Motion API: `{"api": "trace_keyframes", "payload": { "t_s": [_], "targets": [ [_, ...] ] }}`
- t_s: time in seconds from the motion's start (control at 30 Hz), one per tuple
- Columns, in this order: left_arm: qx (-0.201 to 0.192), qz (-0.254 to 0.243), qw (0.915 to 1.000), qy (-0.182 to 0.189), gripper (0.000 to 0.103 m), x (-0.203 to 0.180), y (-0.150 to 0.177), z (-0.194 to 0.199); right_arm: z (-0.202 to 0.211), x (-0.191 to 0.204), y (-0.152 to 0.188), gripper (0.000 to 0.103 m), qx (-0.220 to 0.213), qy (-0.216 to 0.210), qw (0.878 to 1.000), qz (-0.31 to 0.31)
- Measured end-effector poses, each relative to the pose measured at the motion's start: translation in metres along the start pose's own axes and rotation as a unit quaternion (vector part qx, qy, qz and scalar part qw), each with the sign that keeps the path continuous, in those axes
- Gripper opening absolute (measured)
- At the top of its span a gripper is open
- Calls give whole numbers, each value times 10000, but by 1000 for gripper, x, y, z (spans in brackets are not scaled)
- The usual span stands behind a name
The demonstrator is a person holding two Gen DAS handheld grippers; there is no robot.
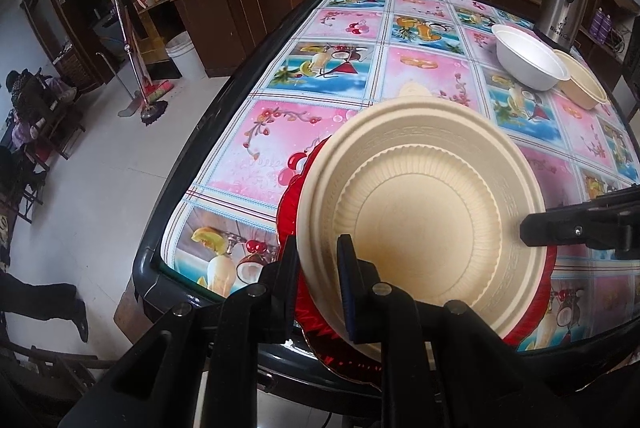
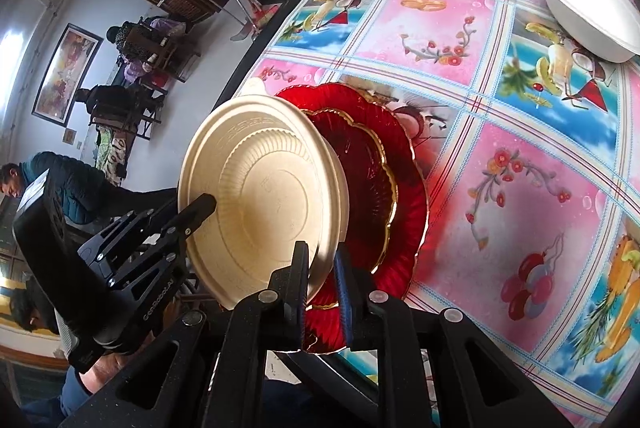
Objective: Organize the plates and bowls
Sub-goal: 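Lower the beige bowl onto the white foam plate and open the left gripper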
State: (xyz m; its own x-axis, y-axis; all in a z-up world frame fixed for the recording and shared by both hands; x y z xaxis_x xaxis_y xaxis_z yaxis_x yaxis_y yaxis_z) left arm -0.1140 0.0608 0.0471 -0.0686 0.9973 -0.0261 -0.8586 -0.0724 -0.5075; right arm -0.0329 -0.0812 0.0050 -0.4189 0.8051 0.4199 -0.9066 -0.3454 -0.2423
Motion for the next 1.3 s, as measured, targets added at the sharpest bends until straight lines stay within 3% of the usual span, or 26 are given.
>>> {"api": "trace_keyframes", "payload": {
  "t_s": [0.3,0.47,0.77,0.83,1.03,1.13,1.23,1.3],
  "targets": [
    [28,-261,9996,-105,19,-5,-14,-14,-4,-1,2,19,76,-97,9999,43],
    [86,-527,9986,-69,22,-9,-29,-24,-4,9,8,24,92,-10,9993,361],
    [90,-751,9970,153,37,-10,-48,-29,-8,44,32,28,179,14,9900,1400],
    [8,-725,9972,204,45,-10,-51,-24,-10,48,36,28,231,-64,9884,1500],
    [-151,-618,9977,244,47,-5,-57,-12,-7,42,37,28,305,-217,9882,1485],
    [-200,-457,9985,213,47,3,-57,-7,6,37,33,28,150,-402,9887,1434],
    [-250,-232,9992,230,47,13,-53,1,32,23,13,28,-315,-456,9921,1124],
    [-262,-136,9993,219,48,16,-50,3,47,12,-4,28,-781,-45,9920,991]
  ]
}}
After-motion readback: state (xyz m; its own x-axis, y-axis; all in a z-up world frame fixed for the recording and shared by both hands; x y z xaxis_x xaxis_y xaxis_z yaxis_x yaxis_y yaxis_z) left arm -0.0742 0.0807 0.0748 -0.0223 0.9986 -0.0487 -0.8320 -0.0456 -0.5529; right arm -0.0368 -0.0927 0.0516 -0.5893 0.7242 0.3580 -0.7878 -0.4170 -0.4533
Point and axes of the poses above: each gripper's, at about its wrist camera, not at the fingertips, and z roughly against the way its jaws point, x to its left, y to its underside, the point moved 4 cm from there along -z, roughly the way its jaws point, and after that the axes turned 9 degrees about y, right-handed, at the moved point
